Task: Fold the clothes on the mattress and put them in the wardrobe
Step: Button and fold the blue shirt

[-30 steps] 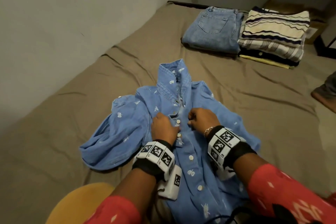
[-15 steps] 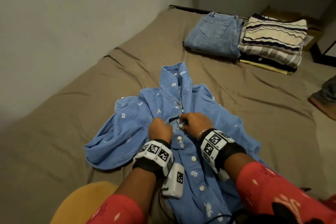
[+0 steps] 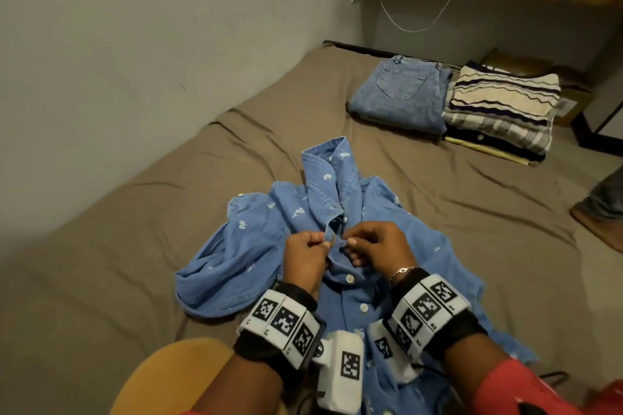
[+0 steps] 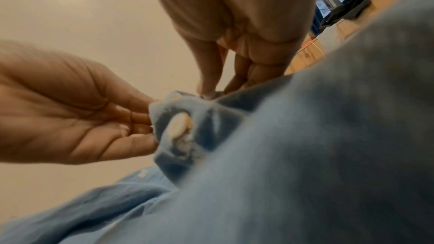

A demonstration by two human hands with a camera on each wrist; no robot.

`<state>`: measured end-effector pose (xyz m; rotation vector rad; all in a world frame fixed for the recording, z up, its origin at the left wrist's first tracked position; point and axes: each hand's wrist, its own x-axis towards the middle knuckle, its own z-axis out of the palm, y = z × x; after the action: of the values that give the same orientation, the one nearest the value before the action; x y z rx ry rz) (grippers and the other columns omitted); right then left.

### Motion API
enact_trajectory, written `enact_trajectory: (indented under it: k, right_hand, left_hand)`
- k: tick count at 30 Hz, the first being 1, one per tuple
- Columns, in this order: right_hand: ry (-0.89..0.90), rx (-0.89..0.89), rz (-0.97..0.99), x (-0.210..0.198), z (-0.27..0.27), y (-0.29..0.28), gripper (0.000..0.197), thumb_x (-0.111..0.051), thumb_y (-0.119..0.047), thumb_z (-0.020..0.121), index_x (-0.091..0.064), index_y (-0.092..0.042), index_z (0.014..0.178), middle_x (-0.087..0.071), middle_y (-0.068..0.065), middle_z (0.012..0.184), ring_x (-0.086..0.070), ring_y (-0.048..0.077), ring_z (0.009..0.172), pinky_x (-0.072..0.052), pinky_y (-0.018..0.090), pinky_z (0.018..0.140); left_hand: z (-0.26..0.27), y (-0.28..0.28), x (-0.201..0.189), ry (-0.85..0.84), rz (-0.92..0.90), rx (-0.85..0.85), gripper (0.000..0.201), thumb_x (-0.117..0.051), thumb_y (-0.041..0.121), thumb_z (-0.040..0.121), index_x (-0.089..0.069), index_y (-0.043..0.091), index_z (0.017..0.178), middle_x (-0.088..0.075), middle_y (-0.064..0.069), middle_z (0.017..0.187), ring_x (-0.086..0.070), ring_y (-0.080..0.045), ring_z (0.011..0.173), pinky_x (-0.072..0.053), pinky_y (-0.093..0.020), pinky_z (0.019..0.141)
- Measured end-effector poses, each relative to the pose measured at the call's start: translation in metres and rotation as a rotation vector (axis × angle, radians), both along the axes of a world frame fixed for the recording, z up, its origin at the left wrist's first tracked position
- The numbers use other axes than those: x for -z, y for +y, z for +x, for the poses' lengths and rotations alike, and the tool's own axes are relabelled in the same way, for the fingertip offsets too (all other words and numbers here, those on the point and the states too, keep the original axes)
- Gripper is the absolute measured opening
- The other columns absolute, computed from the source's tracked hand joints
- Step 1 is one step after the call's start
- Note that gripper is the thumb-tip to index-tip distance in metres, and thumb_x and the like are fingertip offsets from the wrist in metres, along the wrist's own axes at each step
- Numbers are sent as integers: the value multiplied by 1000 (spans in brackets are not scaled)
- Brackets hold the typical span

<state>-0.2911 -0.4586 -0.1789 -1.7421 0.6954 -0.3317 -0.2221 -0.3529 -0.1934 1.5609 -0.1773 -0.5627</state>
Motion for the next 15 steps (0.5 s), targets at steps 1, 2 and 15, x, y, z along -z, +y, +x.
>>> enact_trajectory:
  k: [1,2,15]
  right_hand:
    - [-20,43,29,-2,0,2,25,-59,8,84,-60,-9,66,-60,10,57,-53,13,45,-49,23,46]
    - [-31,66,47,-4,0,5,25,-60,9,82,-58,-8,64,-59,11,56,-52,14,42,-48,22,43]
    - [-42,88,35,-11,0,14,24,-61,9,80,-61,-9,66,-60,10,56,-54,13,43,-51,22,46]
  left_hand:
    - [-2,1,0,-12,8,-6,26,-53,-5,88,-65,6,68,-58,-12,60,-51,-20,55,-42,-28,56]
    - [-4,1,-1,-23,10,-13,26,-54,-5,87,-65,8,67,-59,-11,60,-52,-21,56,-44,-30,57]
    - [-15,2,-10,-177,-1,-5,33,-57,-9,83,-60,19,66,-63,-3,69,-57,-6,61,-49,-24,66]
